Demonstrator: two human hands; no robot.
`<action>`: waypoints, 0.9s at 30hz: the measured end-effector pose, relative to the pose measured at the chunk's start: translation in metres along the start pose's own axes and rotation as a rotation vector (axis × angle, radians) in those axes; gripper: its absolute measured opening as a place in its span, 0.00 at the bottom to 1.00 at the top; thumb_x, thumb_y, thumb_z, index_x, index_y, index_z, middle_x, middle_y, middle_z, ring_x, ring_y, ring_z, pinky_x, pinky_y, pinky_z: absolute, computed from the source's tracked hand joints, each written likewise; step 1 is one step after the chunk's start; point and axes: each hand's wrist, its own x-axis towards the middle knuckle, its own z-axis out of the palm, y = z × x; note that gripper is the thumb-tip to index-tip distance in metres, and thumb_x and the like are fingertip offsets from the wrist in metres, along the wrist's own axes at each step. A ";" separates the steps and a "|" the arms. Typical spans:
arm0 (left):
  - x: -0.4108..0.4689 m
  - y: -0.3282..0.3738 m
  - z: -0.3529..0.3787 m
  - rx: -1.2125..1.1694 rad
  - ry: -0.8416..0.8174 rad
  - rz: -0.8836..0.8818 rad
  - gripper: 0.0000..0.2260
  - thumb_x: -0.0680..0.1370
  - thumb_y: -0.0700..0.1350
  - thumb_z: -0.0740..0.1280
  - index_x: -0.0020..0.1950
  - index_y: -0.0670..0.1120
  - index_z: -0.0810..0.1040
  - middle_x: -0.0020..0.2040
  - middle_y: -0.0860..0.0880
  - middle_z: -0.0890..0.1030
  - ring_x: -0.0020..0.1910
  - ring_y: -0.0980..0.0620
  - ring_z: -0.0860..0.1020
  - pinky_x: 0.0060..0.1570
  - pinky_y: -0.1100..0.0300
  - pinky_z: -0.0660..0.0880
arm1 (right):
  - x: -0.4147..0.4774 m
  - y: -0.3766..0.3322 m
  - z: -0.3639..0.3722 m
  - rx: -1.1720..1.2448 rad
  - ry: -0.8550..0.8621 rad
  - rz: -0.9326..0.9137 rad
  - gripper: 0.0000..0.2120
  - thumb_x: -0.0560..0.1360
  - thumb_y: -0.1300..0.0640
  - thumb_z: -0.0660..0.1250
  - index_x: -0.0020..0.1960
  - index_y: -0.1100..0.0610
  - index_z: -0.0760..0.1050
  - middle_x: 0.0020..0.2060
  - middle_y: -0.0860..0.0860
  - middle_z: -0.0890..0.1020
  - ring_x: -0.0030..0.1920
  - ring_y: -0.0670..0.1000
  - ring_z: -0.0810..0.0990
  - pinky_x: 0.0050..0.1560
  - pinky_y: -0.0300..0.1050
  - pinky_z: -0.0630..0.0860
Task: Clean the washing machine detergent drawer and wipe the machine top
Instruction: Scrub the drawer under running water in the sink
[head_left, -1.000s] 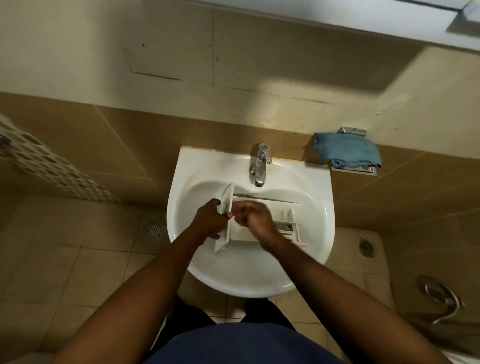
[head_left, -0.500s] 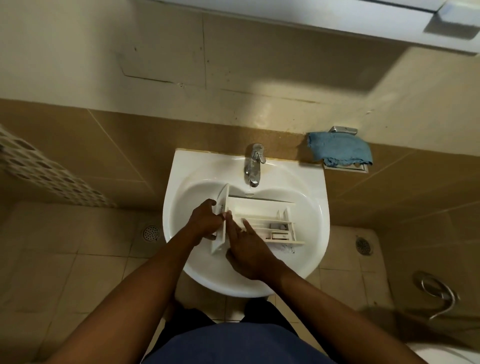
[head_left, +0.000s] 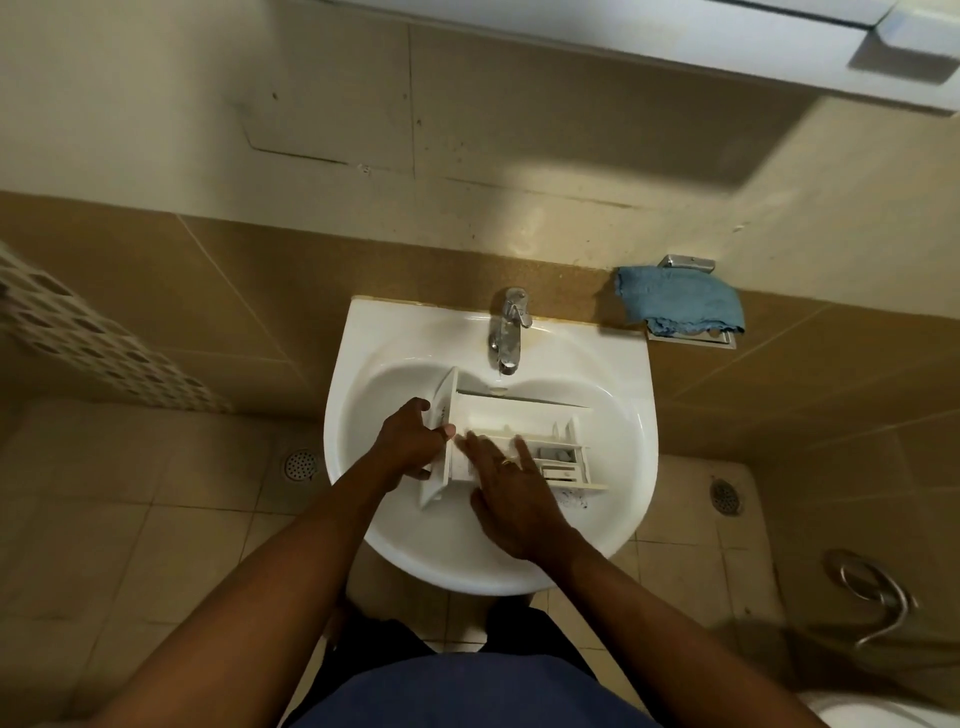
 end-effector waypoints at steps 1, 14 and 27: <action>0.000 -0.001 0.000 -0.003 0.002 -0.001 0.30 0.78 0.50 0.73 0.77 0.50 0.64 0.65 0.41 0.77 0.56 0.41 0.80 0.30 0.55 0.81 | -0.002 0.009 -0.002 -0.065 0.017 0.020 0.29 0.83 0.50 0.55 0.81 0.58 0.58 0.77 0.57 0.68 0.79 0.57 0.63 0.80 0.66 0.51; -0.002 0.001 0.000 -0.005 0.005 -0.005 0.31 0.78 0.50 0.73 0.77 0.50 0.63 0.64 0.41 0.77 0.56 0.40 0.81 0.32 0.55 0.82 | 0.000 0.004 0.000 -0.009 0.033 0.020 0.29 0.83 0.49 0.56 0.82 0.53 0.55 0.78 0.53 0.68 0.80 0.54 0.60 0.80 0.62 0.51; -0.003 0.003 0.003 0.024 0.014 -0.027 0.29 0.79 0.50 0.72 0.77 0.50 0.64 0.64 0.42 0.77 0.56 0.41 0.80 0.27 0.57 0.79 | 0.118 0.050 -0.061 1.749 0.335 1.088 0.11 0.76 0.73 0.54 0.42 0.67 0.75 0.32 0.60 0.83 0.33 0.55 0.82 0.45 0.46 0.83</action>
